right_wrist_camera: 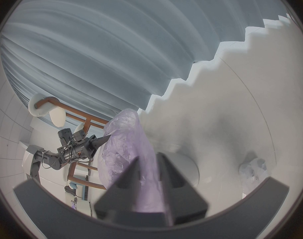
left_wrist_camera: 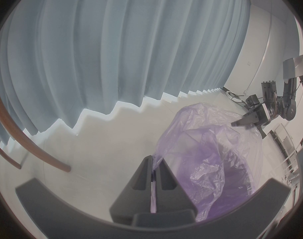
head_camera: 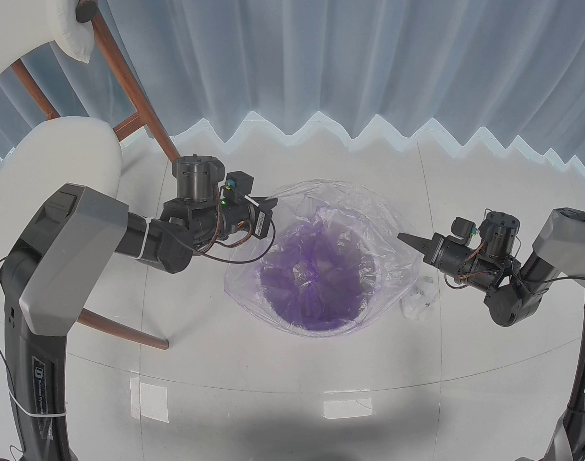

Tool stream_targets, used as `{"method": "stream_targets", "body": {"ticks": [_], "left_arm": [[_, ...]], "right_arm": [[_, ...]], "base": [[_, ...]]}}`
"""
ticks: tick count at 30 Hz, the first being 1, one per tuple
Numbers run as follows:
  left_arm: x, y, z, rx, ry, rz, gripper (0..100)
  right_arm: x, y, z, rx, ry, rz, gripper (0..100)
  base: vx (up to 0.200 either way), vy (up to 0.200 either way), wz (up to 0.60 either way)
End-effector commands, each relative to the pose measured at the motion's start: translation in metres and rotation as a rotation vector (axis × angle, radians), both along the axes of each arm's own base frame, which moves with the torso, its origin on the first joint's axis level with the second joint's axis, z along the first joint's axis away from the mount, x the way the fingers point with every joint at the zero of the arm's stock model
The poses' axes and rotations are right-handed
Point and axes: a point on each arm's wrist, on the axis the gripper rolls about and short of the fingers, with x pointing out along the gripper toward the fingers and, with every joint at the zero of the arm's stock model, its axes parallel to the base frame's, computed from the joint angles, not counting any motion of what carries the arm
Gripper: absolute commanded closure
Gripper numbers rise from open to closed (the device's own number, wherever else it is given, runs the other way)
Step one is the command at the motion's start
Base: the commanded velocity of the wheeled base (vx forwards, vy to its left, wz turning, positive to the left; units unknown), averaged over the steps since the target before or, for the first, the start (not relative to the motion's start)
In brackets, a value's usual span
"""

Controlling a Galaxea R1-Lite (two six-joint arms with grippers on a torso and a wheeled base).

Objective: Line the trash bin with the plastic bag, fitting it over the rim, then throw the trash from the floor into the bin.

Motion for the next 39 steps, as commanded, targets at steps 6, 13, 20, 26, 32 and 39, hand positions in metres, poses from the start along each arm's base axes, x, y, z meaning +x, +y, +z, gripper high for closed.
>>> {"method": "stream_targets", "body": {"ticks": [6, 13, 20, 26, 32, 39], "left_arm": [[0.022, 0.004, -0.019, -0.021, -0.021, 0.029, 100], [0.027, -0.001, -0.027, -0.075, 0.029, 0.085, 100], [0.041, 0.002, -0.045, -0.083, 0.033, 0.117, 100], [0.043, 0.002, -0.051, -0.146, 0.082, 0.154, 100], [0.043, 0.002, -0.048, -0.284, 0.169, 0.184, 100], [0.045, 0.010, -0.057, -0.408, 0.272, 0.232, 100]], "right_arm": [[0.018, 0.001, -0.006, -0.003, -0.029, -0.003, 100], [0.028, 0.002, -0.020, -0.010, -0.021, -0.006, 100], [0.039, -0.001, -0.041, -0.020, 0.000, -0.020, 100], [0.040, -0.002, -0.057, -0.030, 0.030, -0.024, 100], [0.041, -0.002, -0.063, -0.037, 0.036, -0.022, 100], [0.040, -0.002, -0.069, -0.039, 0.049, -0.022, 100]], "base": [[0.000, 0.000, 0.00], [0.000, 0.000, 0.00], [0.000, 0.000, 0.00], [0.000, 0.000, 0.00], [0.000, 0.000, 0.00], [0.000, 0.000, 0.00]]}}
